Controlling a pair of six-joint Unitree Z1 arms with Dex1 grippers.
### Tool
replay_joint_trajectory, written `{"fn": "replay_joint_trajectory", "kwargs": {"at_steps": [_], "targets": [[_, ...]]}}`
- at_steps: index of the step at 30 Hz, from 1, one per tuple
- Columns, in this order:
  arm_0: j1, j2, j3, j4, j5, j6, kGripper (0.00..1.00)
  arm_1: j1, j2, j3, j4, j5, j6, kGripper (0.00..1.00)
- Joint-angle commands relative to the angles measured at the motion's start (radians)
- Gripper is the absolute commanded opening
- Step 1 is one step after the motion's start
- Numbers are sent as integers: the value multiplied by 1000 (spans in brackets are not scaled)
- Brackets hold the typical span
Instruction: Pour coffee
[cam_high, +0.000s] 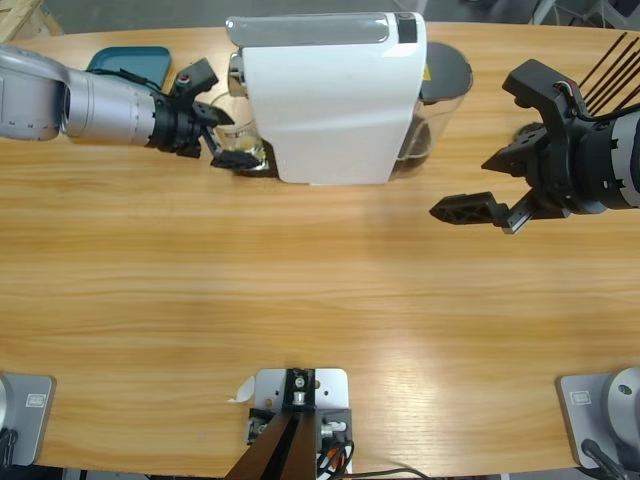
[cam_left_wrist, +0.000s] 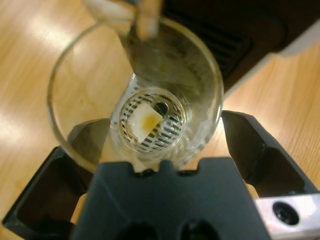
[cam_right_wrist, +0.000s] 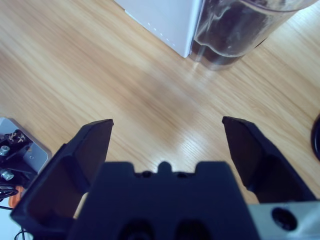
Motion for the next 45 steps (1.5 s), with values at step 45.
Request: {"fn": "replay_joint_trajectory", "kwargs": {"at_steps": [45], "targets": [[6,-893,203,565,343,-303,969,-106,-58,-131,66,-78,-46,1000]]}}
